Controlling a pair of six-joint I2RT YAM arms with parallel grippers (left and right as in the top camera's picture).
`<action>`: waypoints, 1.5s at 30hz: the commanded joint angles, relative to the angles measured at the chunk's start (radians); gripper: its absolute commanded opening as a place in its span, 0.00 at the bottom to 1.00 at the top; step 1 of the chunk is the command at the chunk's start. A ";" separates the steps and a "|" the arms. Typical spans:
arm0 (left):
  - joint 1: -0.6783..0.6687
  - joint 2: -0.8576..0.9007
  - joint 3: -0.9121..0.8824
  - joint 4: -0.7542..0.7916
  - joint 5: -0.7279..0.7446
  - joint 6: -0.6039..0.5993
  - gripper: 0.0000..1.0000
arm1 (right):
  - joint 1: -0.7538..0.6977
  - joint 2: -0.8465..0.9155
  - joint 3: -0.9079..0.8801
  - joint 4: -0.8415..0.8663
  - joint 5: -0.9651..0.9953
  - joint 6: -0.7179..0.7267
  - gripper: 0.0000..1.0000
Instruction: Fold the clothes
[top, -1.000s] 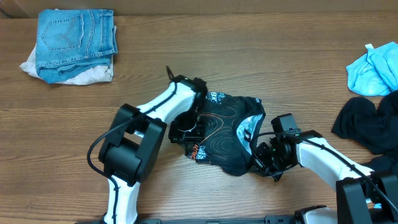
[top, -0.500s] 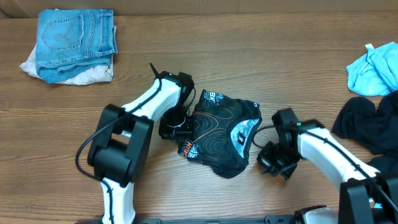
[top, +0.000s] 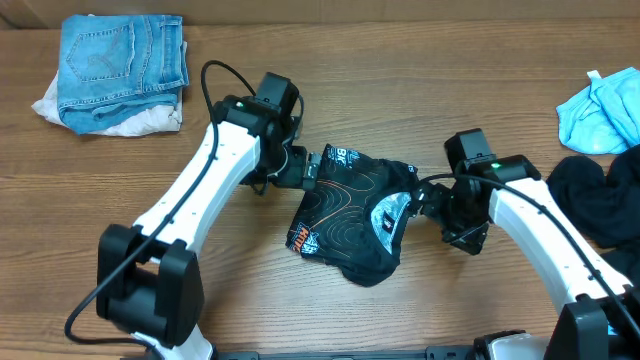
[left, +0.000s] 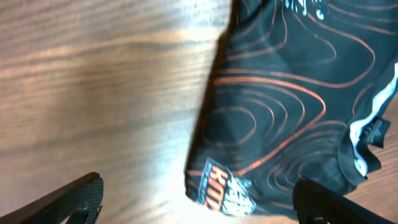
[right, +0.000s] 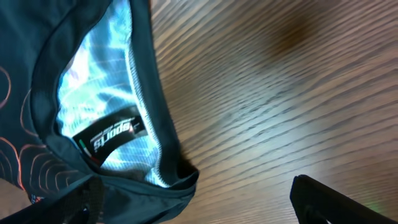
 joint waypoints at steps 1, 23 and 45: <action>0.019 0.064 0.003 0.040 0.119 0.094 1.00 | -0.074 -0.019 0.026 0.010 -0.031 -0.067 1.00; 0.010 0.344 0.001 0.151 0.386 0.223 0.92 | -0.304 -0.044 0.026 -0.026 -0.420 -0.367 1.00; -0.010 0.433 0.003 0.243 0.431 0.155 0.04 | -0.304 -0.044 0.026 -0.024 -0.428 -0.367 1.00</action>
